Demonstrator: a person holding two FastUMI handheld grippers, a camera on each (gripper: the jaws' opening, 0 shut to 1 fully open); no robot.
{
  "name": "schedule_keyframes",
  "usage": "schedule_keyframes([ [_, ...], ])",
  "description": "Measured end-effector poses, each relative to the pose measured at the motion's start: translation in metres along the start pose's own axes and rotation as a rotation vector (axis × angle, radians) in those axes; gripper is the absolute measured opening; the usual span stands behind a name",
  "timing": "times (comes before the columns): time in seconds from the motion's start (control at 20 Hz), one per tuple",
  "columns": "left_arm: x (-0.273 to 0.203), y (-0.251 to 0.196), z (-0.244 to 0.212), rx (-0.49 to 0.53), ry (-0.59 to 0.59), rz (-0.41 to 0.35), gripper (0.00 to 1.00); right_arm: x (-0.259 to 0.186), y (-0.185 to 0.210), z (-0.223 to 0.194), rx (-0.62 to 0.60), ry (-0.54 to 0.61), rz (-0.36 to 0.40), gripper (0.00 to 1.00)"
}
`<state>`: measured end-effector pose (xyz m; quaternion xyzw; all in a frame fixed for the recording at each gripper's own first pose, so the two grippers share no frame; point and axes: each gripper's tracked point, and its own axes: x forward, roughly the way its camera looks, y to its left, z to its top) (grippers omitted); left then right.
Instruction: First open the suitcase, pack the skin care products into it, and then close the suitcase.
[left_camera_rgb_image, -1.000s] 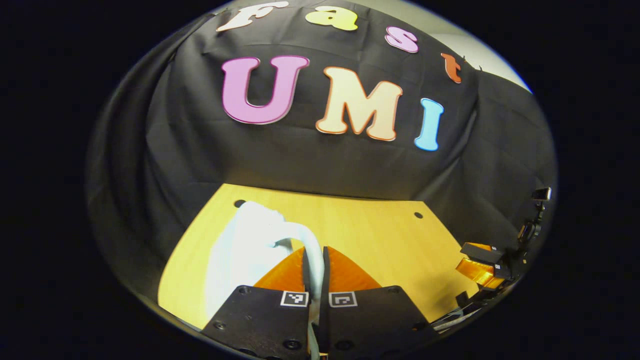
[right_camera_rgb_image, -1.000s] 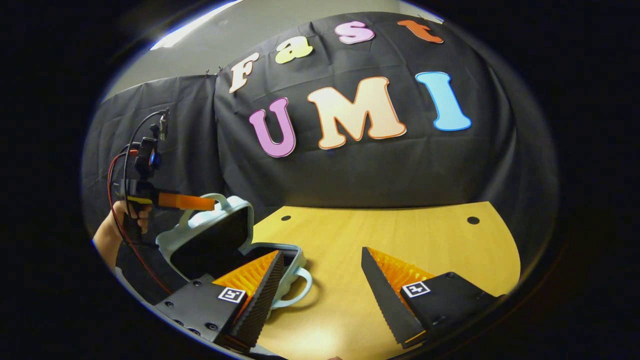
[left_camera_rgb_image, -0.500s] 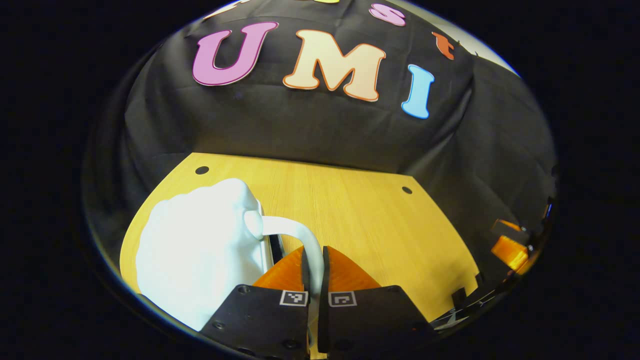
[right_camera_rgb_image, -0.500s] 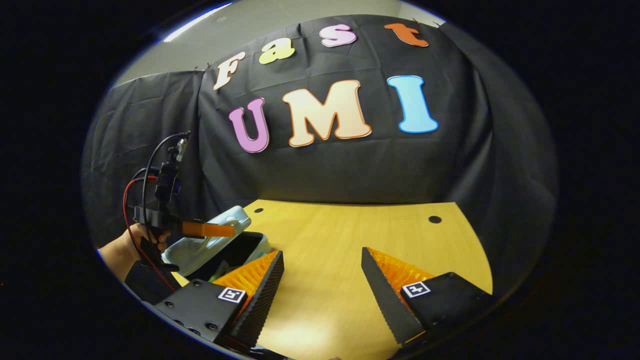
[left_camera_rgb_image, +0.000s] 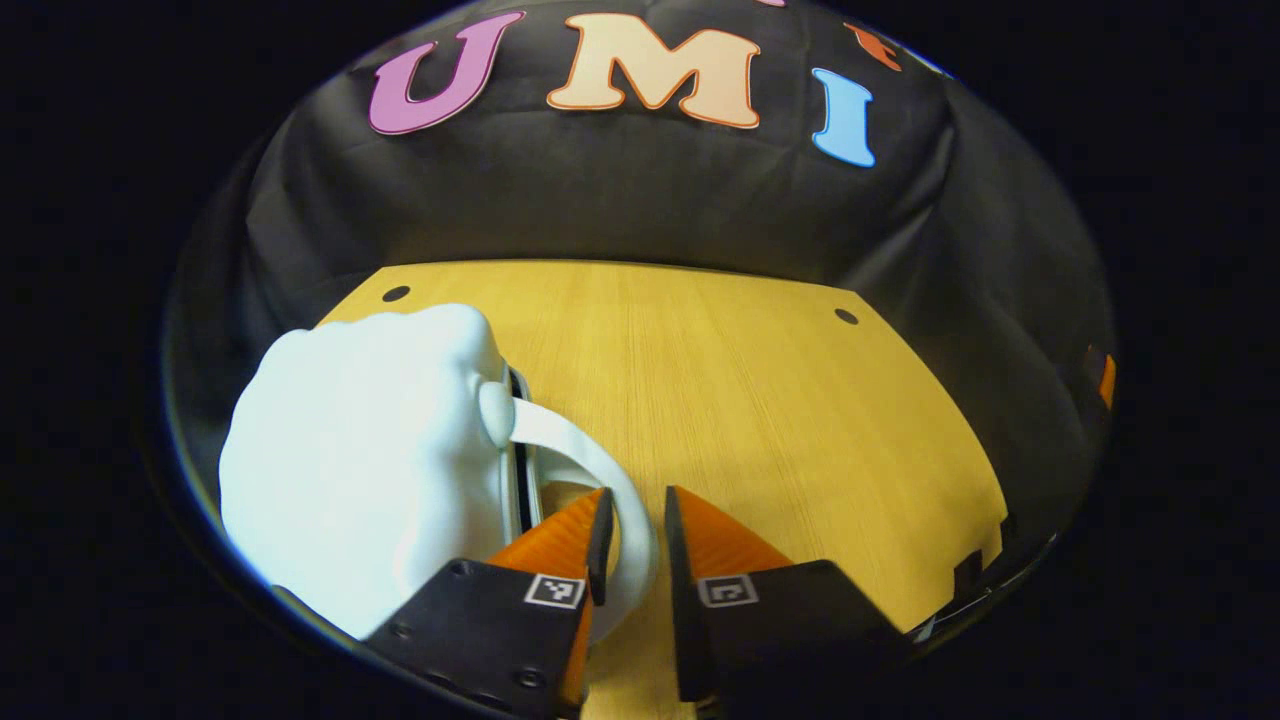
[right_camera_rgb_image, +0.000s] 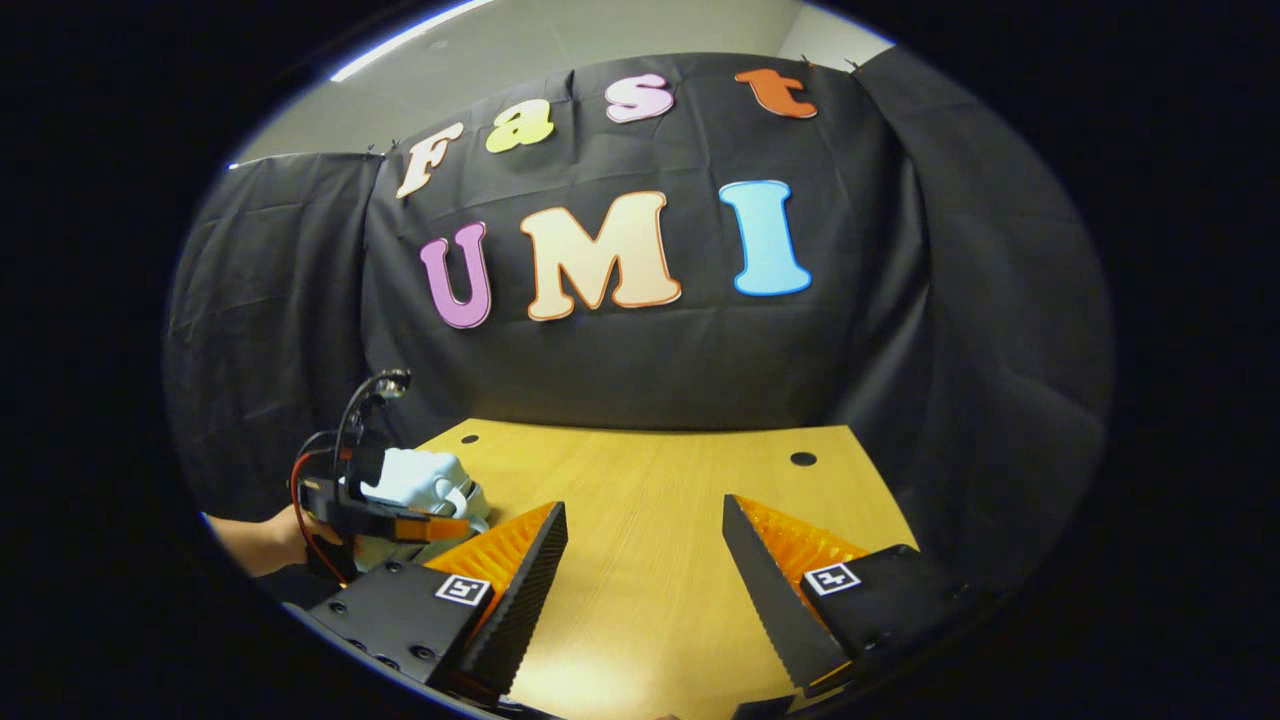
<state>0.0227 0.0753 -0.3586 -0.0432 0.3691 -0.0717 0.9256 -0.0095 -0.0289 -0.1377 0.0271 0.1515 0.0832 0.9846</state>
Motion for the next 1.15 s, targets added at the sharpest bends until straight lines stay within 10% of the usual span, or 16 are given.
schedule_keyframes([
  [0.2, -0.035, -0.024, 0.050, 0.074, -0.190, 0.111, 0.82, 0.002, -0.015, 0.032, -0.073, -0.094, -0.002, 0.98],
  [0.5, -0.136, -0.054, 0.149, 0.076, -0.554, 0.195, 0.92, 0.004, -0.001, 0.089, -0.067, -0.244, -0.053, 0.98],
  [1.15, -0.204, -0.037, 0.218, 0.126, -0.718, 0.146, 0.92, -0.025, 0.050, 0.172, -0.105, -0.437, -0.094, 0.97],
])
